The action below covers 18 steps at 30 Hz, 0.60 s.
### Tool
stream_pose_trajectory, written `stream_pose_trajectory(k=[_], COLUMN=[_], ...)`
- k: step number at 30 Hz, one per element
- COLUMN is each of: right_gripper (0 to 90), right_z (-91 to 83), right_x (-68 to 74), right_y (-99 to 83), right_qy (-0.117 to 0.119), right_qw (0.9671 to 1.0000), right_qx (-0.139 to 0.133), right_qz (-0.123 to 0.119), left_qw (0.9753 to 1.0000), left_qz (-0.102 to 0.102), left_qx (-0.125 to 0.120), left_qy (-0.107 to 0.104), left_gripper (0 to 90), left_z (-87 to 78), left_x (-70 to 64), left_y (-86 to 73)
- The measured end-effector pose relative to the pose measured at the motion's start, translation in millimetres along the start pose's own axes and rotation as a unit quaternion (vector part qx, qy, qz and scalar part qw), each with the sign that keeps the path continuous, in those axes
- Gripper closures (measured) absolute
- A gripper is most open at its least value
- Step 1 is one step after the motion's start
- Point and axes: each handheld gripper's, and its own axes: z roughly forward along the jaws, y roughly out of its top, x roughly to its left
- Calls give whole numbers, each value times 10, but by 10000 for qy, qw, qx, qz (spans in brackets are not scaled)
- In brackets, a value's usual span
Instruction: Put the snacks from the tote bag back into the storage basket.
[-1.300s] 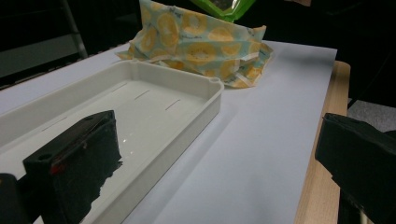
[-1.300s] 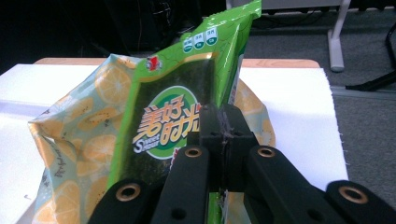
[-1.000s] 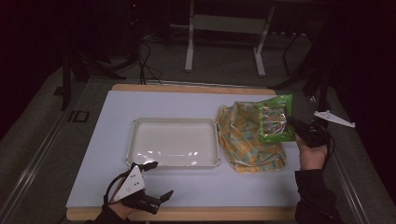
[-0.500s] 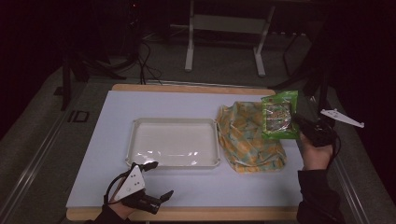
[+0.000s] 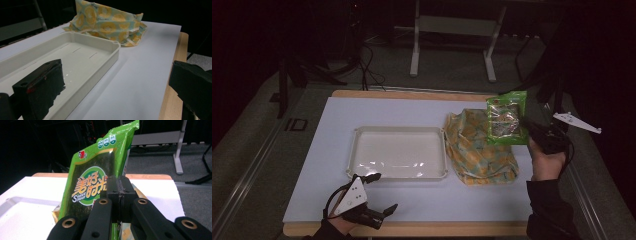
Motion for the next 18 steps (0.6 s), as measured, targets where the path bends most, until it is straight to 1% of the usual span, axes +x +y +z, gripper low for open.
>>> stream_pose_trajectory(k=[2,7,9,10,18], right_gripper=[892,892,892,892,892], right_z=[-6,8,12,26,92], right_x=[43,140,154,199,379], right_y=[25,86,93,115,151], right_qy=[26,105,113,143,209], right_qw=[10000,9999,9999,9998,9996], right_qx=[-60,-102,-111,-111,-152], right_qz=[-8,-60,-56,-75,-136], left_qw=[10000,10000,10000,10000,10000], left_qz=[-2,-8,-5,-10,-5], left_qx=[-1,-9,-14,-15,-8], left_qy=[-8,-2,1,-1,-2], left_gripper=[4,4,4,4,4], left_z=[-1,-3,-2,-1,-3], left_x=[0,-1,-3,-2,0], left_y=[1,1,1,1,2])
